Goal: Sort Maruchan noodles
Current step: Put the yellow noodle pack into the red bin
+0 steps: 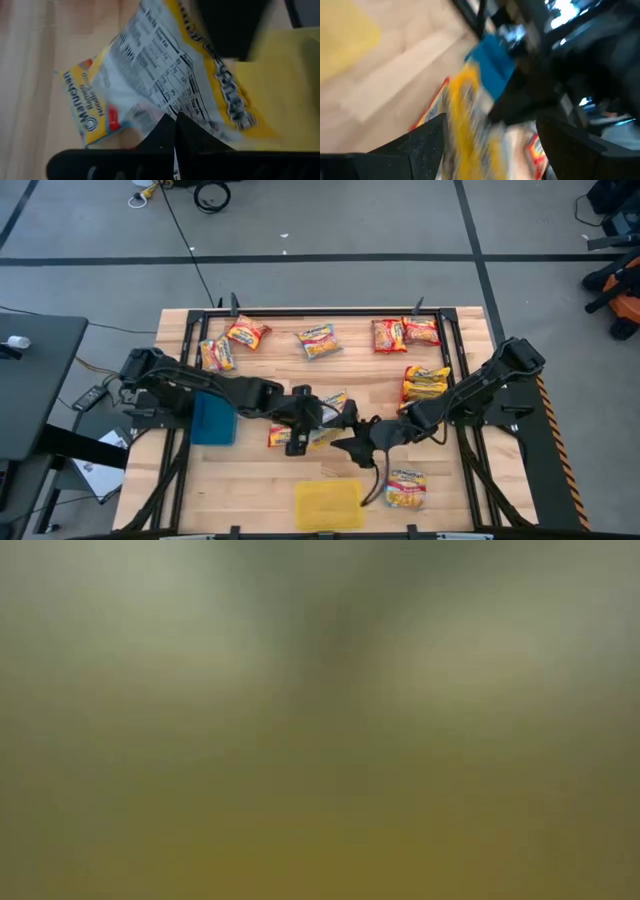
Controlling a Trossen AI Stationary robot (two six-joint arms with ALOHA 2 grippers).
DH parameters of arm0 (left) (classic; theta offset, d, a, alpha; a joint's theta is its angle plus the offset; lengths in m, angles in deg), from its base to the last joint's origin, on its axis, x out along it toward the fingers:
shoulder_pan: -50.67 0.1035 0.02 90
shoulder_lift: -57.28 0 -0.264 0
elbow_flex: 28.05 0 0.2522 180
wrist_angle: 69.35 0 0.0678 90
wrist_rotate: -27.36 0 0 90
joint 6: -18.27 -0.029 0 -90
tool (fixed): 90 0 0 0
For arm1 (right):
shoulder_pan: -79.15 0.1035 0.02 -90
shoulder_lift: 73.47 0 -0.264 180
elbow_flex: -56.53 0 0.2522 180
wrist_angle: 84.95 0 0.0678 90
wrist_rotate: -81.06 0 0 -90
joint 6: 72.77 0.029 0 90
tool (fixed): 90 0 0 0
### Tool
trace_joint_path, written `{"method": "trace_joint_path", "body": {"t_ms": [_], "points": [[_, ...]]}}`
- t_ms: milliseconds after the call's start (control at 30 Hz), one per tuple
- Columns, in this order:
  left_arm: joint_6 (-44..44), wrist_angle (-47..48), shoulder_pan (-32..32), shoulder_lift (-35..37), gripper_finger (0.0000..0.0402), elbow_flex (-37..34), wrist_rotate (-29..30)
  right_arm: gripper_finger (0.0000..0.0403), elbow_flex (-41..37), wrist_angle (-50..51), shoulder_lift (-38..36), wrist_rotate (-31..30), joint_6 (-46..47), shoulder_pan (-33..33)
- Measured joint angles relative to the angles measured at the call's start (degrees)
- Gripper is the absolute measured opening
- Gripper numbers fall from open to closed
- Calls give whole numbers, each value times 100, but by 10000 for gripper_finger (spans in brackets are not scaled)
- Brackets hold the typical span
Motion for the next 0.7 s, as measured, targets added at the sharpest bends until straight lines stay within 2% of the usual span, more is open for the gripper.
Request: {"method": "trace_joint_path", "body": {"t_ms": [200, 367, 533, 700], "points": [[-23, -72, -50, -37, 3, 7, -104, 293, -1, 670, 0, 166, 427, -148], [31, -305, -87, -33, 4, 7, -89, 268, -2, 300, -1, 308, 461, -183], [-114, -660, -81, -33, 5, 7, -16, 214, -2, -37, -3, 604, 905, -223], [-247, -653, -109, -15, 16, 51, 81, 138, -4, 8, -5, 566, 1693, -223]]}}
